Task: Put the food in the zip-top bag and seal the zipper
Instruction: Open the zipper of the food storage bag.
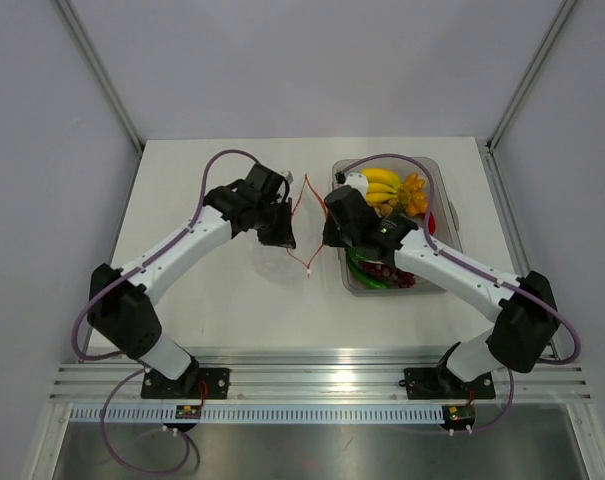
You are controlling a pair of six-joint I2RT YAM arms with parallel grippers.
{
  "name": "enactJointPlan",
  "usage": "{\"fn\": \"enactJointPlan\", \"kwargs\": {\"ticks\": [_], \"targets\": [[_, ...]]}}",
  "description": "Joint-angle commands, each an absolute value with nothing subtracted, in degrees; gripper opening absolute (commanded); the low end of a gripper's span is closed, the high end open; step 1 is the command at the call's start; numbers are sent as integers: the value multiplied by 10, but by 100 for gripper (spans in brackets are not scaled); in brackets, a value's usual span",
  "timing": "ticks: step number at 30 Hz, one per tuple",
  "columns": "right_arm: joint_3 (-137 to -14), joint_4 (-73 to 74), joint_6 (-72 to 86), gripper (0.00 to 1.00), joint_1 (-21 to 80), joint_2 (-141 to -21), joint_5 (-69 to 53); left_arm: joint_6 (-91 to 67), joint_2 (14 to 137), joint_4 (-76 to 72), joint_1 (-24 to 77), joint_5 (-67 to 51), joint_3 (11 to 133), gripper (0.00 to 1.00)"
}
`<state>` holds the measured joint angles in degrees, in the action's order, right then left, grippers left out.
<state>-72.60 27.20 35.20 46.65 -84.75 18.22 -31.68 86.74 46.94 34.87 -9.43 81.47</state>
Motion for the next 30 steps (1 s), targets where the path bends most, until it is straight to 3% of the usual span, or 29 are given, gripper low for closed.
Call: {"fn": "enactJointPlan", "kwargs": {"ticks": [1,11,14,15,16,18,24,30], "targets": [[-708,260,351,0,454,-856,170,-321,891,435,352,-137,792,0],[-700,272,350,4,436,-859,167,-331,896,442,352,-112,835,0],[-701,273,351,28,436,-857,156,-337,913,449,352,-110,851,0],[-705,278,351,44,436,-855,153,-340,919,455,353,-106,854,0],[-705,280,353,52,436,-848,150,-341,926,456,354,-104,855,0],[-704,282,358,58,435,-833,146,-345,932,461,355,-98,857,0],[-701,290,359,59,435,-780,151,-341,940,473,359,-73,873,0],[-694,308,350,69,431,-709,196,-336,954,484,361,-57,887,0]]}}
